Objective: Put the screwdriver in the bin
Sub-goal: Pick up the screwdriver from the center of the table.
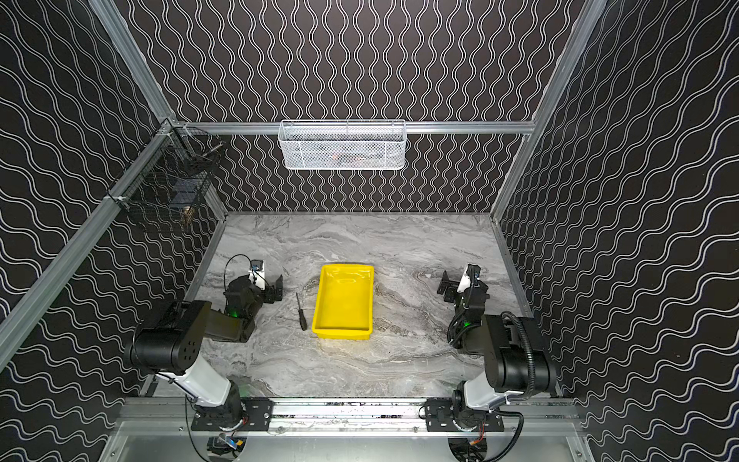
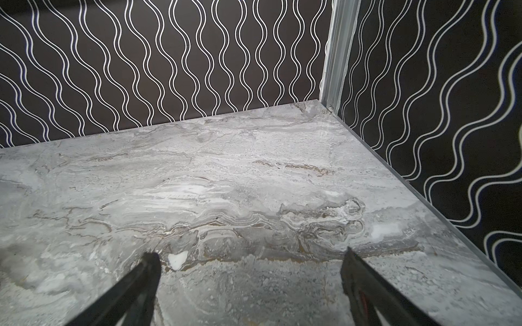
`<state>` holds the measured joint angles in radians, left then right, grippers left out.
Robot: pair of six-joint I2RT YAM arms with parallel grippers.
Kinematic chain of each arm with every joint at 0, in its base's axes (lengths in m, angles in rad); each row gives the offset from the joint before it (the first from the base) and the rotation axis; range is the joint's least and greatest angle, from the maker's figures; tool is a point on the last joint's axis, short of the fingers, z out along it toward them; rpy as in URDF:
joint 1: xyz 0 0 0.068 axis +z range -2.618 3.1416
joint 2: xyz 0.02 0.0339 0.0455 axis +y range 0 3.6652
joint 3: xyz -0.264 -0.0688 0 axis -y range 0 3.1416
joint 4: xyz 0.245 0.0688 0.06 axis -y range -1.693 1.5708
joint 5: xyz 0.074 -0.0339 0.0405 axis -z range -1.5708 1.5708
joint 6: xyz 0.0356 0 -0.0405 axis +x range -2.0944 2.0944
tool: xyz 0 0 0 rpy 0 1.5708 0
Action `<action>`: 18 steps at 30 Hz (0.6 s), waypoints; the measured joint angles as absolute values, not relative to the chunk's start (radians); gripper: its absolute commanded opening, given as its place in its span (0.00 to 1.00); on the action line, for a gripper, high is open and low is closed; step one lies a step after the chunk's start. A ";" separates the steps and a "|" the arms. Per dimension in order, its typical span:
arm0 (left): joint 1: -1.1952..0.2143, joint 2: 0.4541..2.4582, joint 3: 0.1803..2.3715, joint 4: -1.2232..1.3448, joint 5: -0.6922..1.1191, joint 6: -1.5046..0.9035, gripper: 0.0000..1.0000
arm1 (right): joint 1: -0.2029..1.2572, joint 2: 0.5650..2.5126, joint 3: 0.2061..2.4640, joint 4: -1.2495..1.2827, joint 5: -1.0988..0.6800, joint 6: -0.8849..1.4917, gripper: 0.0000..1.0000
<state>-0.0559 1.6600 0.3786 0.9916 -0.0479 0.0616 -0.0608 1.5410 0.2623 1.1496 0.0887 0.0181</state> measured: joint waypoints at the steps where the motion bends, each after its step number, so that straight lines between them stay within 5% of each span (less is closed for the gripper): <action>1: -0.056 1.660 0.381 0.991 -0.048 0.062 0.99 | -0.061 1.541 0.262 1.150 0.089 0.018 0.99; 18: -0.056 1.659 0.379 0.988 -0.050 0.062 0.99 | -0.061 1.541 0.262 1.150 0.089 0.018 0.99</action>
